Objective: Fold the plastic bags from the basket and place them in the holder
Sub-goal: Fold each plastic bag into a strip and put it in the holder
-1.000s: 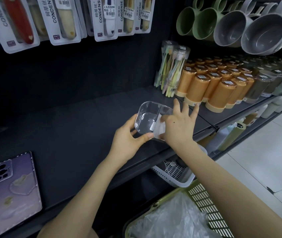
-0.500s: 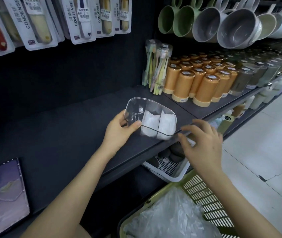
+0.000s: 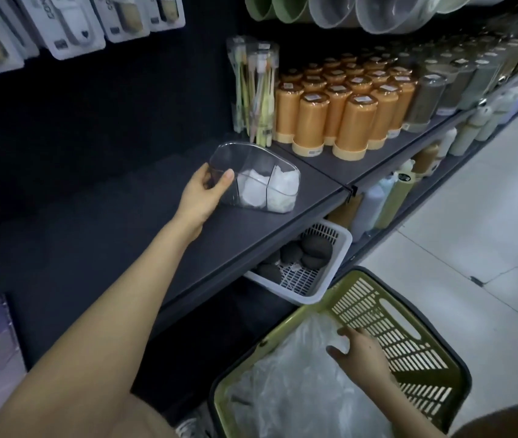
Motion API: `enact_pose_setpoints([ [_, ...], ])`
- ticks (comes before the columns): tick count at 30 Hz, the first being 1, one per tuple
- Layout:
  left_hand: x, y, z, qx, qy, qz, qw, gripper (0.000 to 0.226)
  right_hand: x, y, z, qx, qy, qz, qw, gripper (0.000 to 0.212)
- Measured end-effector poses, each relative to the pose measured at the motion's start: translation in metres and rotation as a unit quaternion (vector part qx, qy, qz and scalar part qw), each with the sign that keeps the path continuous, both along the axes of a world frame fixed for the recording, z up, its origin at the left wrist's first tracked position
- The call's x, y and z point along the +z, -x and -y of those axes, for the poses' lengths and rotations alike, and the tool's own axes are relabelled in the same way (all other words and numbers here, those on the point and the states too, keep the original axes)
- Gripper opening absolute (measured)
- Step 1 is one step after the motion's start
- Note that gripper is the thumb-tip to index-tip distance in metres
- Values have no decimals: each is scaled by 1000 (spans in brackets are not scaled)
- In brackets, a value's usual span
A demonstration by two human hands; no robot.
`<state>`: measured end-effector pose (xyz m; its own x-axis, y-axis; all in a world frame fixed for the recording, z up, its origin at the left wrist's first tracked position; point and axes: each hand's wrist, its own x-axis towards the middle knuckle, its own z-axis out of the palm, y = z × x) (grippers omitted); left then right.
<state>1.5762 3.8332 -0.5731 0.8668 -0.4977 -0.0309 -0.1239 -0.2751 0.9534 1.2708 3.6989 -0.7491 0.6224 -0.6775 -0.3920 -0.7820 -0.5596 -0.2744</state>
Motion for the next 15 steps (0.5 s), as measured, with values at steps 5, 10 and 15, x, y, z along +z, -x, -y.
enact_pose_setpoints([
  [5, -23, 37, -53, -11, -289, 209, 934, 70, -25, 6, -11, 53, -41, -58, 996, 83],
  [10, -43, 60, -91, -43, -390, 265, 881, 71, -39, -2, -25, 50, -25, -18, 998, 43],
  [15, -43, 66, -93, -7, -326, 282, 902, 52, -16, -10, -23, -29, -86, 103, 991, 17],
])
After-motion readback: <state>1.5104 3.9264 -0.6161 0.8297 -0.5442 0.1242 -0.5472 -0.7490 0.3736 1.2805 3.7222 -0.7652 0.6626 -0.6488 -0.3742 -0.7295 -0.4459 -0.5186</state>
